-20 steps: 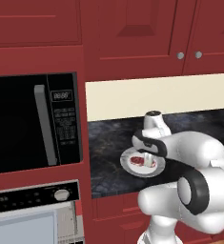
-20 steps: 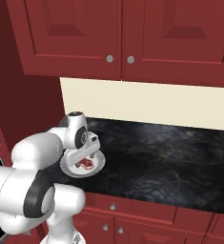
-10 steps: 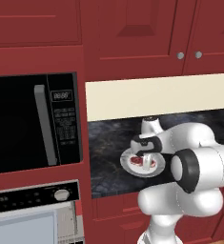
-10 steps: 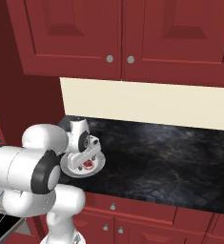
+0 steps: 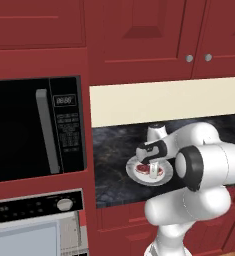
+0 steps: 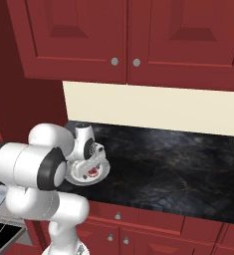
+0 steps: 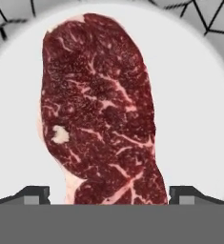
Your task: Place the steak on the bottom rack of the oven.
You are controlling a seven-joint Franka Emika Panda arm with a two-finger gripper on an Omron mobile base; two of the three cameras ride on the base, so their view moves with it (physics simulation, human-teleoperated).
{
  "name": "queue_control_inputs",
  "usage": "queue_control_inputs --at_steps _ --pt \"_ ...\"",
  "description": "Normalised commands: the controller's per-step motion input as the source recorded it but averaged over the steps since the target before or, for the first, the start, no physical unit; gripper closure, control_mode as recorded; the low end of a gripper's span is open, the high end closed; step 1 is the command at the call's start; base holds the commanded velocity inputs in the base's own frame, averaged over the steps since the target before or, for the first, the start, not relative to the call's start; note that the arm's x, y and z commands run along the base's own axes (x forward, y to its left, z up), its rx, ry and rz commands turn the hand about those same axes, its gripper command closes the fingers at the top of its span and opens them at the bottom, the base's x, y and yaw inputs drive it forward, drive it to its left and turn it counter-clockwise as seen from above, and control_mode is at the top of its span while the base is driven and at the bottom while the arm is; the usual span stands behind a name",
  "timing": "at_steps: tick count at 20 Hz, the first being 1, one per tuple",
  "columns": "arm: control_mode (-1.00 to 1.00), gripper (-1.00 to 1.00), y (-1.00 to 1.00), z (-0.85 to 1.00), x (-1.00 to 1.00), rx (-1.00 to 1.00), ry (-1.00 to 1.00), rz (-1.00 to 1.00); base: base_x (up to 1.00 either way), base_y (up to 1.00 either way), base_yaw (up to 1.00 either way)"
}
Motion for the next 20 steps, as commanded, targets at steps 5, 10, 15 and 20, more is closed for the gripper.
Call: queue_control_inputs --at_steps 5,10,15,20 --pt "-1.00 1.00 0.00 -0.25 0.00 0.01 0.00 0.01 0.00 0.00 0.00" --pt "-1.00 1.00 0.00 -0.11 0.00 0.00 -0.02 0.00 0.00 0.00 0.00" --pt "-1.00 1.00 0.00 0.00 0.00 0.00 -0.06 0.00 0.00 0.00 0.00" --pt "-1.00 1.00 0.01 0.05 -0.04 0.00 -0.05 -0.03 0.00 0.00 0.00"
